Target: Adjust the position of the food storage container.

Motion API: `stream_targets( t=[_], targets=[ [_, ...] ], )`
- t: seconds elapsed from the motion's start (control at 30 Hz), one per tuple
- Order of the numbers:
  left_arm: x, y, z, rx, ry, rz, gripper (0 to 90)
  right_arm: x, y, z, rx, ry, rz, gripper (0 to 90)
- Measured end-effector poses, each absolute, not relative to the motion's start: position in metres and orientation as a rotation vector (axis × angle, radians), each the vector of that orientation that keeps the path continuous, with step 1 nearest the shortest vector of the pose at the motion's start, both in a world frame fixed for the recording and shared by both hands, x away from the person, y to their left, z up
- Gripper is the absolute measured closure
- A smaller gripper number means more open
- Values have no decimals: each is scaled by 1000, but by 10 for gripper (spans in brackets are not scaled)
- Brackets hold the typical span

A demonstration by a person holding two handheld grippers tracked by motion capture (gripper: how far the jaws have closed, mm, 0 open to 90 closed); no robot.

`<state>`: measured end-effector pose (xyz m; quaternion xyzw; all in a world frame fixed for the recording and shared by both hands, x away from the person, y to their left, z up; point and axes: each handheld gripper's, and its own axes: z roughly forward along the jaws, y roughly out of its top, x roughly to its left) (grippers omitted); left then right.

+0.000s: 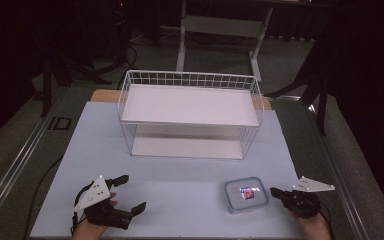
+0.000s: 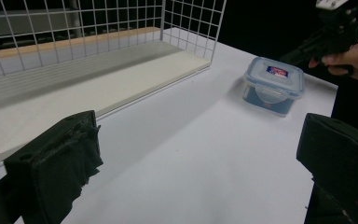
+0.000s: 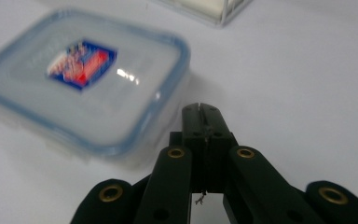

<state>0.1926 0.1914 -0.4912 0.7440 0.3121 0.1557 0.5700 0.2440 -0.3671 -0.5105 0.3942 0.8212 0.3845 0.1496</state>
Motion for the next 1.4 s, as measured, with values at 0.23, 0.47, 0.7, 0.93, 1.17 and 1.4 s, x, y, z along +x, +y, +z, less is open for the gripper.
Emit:
stream_targets(
  t=[0.23,0.47,0.7,0.93,1.17,1.4],
  targets=[
    [193,190,-491,1745,730,361,3,242,-360,-521,1143,2458,1077,900],
    [193,190,-491,1743,729,360,3,247,-345,-520,1141,2520,1099,900],
    [192,190,-491,1746,726,366,3,256,-312,-519,1056,2615,1126,900],
    [193,190,-491,1751,726,363,3,264,-274,-518,990,2707,1159,900],
    [192,190,-491,1757,722,359,3,262,-264,-518,987,2712,1138,900],
    [192,189,-492,1758,723,356,3,256,-261,-519,981,2731,1135,900]
  ],
)
